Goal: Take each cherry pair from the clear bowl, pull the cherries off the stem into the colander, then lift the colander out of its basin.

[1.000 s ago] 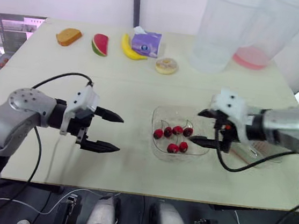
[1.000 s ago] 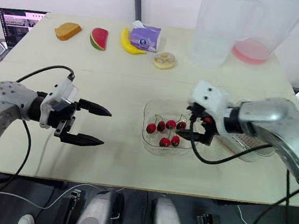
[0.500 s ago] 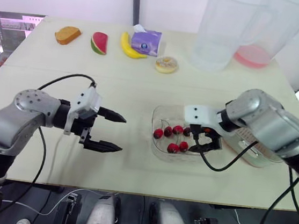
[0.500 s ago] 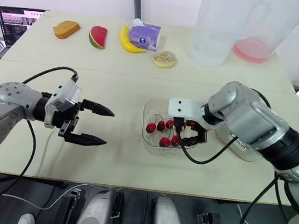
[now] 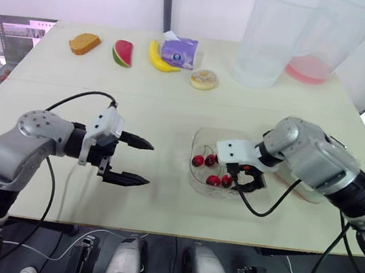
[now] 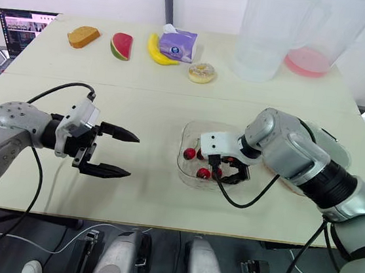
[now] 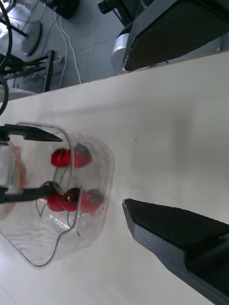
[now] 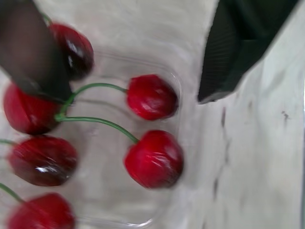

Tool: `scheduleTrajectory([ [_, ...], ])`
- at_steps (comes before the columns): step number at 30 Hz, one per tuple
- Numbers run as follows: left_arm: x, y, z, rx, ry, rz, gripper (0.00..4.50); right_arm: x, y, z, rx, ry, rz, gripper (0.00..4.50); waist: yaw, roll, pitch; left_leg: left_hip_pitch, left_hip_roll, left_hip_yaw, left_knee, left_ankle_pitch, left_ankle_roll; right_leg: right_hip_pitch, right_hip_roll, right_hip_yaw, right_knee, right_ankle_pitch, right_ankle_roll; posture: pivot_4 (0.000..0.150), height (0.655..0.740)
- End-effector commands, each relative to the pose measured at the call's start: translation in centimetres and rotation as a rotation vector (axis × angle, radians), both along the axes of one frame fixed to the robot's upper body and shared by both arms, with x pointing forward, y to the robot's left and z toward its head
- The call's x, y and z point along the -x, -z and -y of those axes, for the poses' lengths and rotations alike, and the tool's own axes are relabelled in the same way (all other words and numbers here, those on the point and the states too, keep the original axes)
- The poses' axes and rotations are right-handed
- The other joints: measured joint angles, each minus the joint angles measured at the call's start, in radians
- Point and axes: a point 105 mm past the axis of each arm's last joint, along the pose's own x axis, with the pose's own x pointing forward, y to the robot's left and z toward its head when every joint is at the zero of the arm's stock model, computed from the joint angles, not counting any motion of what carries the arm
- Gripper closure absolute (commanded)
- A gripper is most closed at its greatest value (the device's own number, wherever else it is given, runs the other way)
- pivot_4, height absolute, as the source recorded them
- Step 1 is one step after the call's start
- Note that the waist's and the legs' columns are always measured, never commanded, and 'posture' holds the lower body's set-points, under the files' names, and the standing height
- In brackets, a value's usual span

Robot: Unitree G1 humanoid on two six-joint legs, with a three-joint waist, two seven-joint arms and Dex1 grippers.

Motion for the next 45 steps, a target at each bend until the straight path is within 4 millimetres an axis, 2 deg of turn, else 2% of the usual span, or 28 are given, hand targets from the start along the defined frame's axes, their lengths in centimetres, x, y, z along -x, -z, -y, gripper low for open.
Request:
scheduleTrajectory([
  [1,0.1,-0.8,-0.1,-0.006,0.003,0.046,0.00,-0.5,-0.8,-0.2,-0.026,0.005,0.035,2.27,-0.001,0.000,0.000,0.000,0.000,0.000,0.000,0.000,0.000,0.000,0.000,0.000,0.000,0.000,0.000,0.150,0.7400],
  [5,0.0,-0.8,-0.1,-0.007,0.001,0.048,0.00,-0.8,-0.8,-0.5,-0.046,0.016,0.040,4.42,-0.001,0.000,0.000,0.000,0.000,0.000,0.000,0.000,0.000,0.000,0.000,0.000,0.000,0.000,0.000,0.150,0.7400],
  [12,-0.1,-0.9,-0.1,-0.010,0.000,0.052,0.00,-1.2,-1.4,-0.9,-0.070,0.015,0.058,4.42,-0.001,0.000,0.000,0.000,0.000,0.000,0.000,0.000,0.000,0.000,0.000,0.000,0.000,0.000,0.000,0.150,0.7400],
  [20,-0.2,-0.9,-0.2,-0.012,-0.002,0.051,0.00,-0.8,-3.5,-1.0,-0.100,-0.025,0.082,4.42,-0.001,0.000,0.000,0.000,0.000,0.000,0.000,0.000,0.000,0.000,0.000,-0.001,0.000,0.000,0.000,0.150,0.7400],
  [22,-0.3,-0.8,-0.2,-0.012,-0.002,0.050,0.00,-0.5,-4.1,-1.8,-0.150,-0.027,0.055,3.88,-0.001,0.000,0.000,0.000,0.000,0.000,0.000,0.000,0.000,0.000,0.000,-0.001,0.000,0.000,0.000,0.150,0.7400],
  [24,-0.4,-0.8,-0.2,-0.012,-0.002,0.049,0.00,-0.1,-4.5,-2.5,-0.196,-0.026,0.030,3.88,-0.001,0.000,0.000,0.000,0.000,0.000,0.000,0.000,0.000,0.000,0.000,-0.001,0.000,0.000,0.000,0.150,0.7400],
  [31,-0.4,-0.9,-0.1,-0.012,-0.004,0.053,0.00,-0.4,-3.4,-1.8,-0.151,-0.008,0.043,3.88,0.000,0.000,0.000,0.000,0.000,0.000,0.000,0.000,0.000,0.000,0.000,-0.001,0.001,0.000,0.000,0.150,0.7400],
  [40,-0.4,-1.0,0.0,-0.015,-0.004,0.053,0.00,-0.1,-3.1,-2.2,-0.171,-0.003,0.023,3.88,-0.001,0.000,0.000,0.000,0.000,0.000,0.000,0.000,0.000,0.000,0.000,0.000,0.001,0.000,0.000,0.150,0.7400],
  [43,-0.4,-1.0,0.0,-0.018,-0.006,0.053,0.00,0.0,-3.2,-2.2,-0.179,0.001,0.024,3.17,-0.001,0.000,0.000,0.000,0.000,0.000,0.000,0.000,0.000,0.000,0.000,-0.001,0.001,0.000,0.000,0.150,0.7400],
  [45,-0.4,-1.1,0.0,-0.018,-0.007,0.052,0.00,0.0,-3.3,-2.2,-0.188,0.009,0.025,2.22,-0.001,0.000,0.000,0.000,0.000,0.000,0.000,0.000,0.000,0.000,0.000,0.000,0.001,0.000,0.000,0.150,0.7400],
])
